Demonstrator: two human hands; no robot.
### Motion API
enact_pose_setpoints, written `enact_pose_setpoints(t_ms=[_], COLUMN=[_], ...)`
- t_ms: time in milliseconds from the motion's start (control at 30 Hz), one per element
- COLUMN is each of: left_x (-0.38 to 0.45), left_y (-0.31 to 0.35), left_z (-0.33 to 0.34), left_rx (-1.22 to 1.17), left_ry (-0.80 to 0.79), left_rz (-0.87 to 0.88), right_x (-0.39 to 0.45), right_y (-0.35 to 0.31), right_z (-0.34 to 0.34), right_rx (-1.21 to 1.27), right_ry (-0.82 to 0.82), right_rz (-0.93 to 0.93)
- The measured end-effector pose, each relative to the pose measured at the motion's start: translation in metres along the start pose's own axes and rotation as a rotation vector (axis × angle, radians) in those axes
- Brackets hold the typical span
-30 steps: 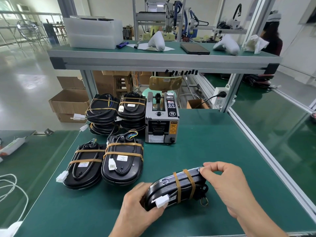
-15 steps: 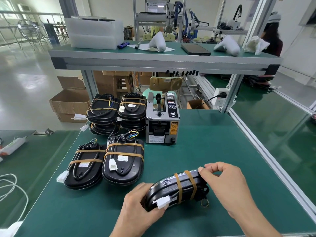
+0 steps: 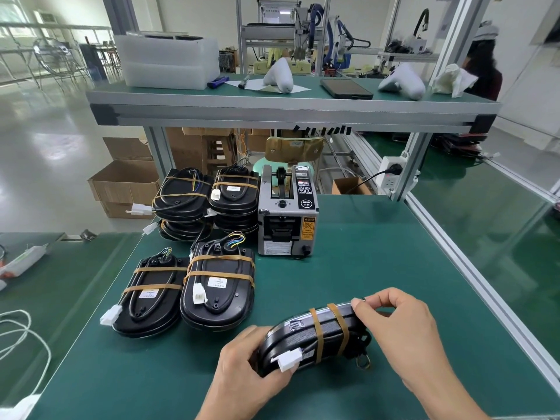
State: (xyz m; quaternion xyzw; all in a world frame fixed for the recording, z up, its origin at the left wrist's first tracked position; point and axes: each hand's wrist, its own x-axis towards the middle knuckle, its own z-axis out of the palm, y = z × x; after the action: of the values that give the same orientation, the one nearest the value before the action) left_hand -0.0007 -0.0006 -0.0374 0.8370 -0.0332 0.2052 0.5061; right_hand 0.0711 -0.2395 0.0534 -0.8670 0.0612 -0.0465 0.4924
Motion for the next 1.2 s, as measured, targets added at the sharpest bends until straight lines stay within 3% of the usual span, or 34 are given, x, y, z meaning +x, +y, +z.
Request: enact_pose_setpoints(t_ms=[900, 1100, 1200], left_x=[0.003, 0.003, 0.003], left_y=[0.01, 0.009, 0.007], left_z=[-0.002, -0.002, -0.002], left_rx=[-0.024, -0.031, -0.014], left_ry=[0.02, 0.02, 0.007], left_rz=[0.029, 0.013, 0.023], right_x=[-0.001, -0.008, -0.008], right_y=[0.016, 0.03, 0.027], right_z=[0.013, 0.019, 0.021], right_rx=[0.137, 0.251, 0.339], right_ry=[-0.012, -0.242, -0.255], right_rz=[-0.054, -0.043, -0.038])
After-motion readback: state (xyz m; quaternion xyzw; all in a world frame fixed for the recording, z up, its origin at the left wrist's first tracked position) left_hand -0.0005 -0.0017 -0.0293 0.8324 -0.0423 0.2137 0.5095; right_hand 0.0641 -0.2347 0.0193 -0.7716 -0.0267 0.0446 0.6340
